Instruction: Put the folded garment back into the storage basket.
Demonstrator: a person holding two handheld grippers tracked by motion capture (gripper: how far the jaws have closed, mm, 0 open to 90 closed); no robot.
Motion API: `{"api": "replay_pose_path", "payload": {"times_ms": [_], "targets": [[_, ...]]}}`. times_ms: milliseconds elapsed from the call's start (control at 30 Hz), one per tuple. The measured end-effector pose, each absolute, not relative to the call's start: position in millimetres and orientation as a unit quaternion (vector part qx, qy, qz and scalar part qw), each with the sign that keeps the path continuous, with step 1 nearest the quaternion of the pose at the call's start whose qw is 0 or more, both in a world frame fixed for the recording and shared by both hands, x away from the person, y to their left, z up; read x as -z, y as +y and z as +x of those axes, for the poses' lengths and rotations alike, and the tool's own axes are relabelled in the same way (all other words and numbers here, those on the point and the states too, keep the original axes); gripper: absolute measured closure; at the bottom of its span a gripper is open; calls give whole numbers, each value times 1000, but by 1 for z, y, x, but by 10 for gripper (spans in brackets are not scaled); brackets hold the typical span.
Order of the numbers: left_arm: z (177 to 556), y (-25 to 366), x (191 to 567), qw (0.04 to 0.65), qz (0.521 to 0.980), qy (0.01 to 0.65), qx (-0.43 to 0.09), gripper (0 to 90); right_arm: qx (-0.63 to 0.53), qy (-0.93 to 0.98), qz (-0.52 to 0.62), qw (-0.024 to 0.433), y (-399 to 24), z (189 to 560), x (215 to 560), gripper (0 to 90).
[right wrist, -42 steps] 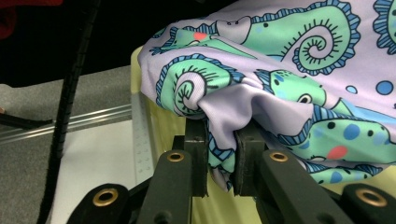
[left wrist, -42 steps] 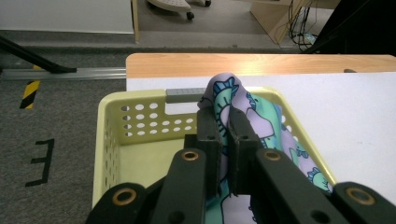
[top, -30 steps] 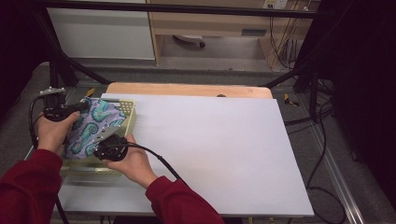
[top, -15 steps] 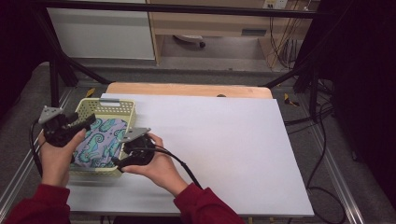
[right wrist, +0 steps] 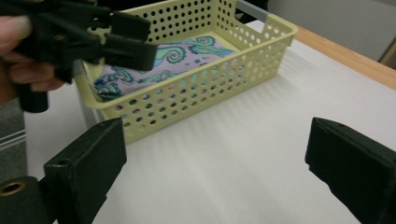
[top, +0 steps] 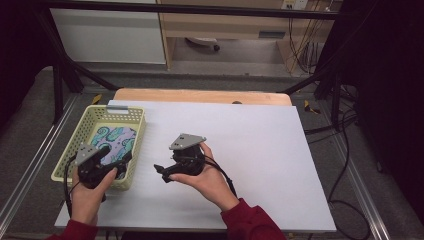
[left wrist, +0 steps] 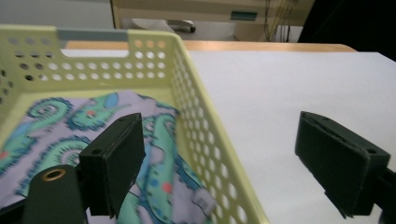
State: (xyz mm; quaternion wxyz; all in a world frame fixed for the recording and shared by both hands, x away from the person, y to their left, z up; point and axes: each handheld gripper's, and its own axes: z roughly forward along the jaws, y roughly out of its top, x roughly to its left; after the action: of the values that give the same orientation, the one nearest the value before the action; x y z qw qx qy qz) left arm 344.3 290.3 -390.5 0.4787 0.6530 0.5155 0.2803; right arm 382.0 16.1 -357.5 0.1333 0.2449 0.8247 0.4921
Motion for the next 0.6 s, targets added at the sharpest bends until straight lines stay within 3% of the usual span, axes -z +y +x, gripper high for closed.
{"api": "replay_pose_path", "payload": {"times_ms": [267, 600], "targets": [[337, 280, 398, 482, 669, 484, -292, 157, -500, 814, 237, 178, 3, 379, 351, 32], [336, 277, 400, 483, 671, 475, -303, 171, -505, 803, 261, 178, -24, 385, 341, 55]]}}
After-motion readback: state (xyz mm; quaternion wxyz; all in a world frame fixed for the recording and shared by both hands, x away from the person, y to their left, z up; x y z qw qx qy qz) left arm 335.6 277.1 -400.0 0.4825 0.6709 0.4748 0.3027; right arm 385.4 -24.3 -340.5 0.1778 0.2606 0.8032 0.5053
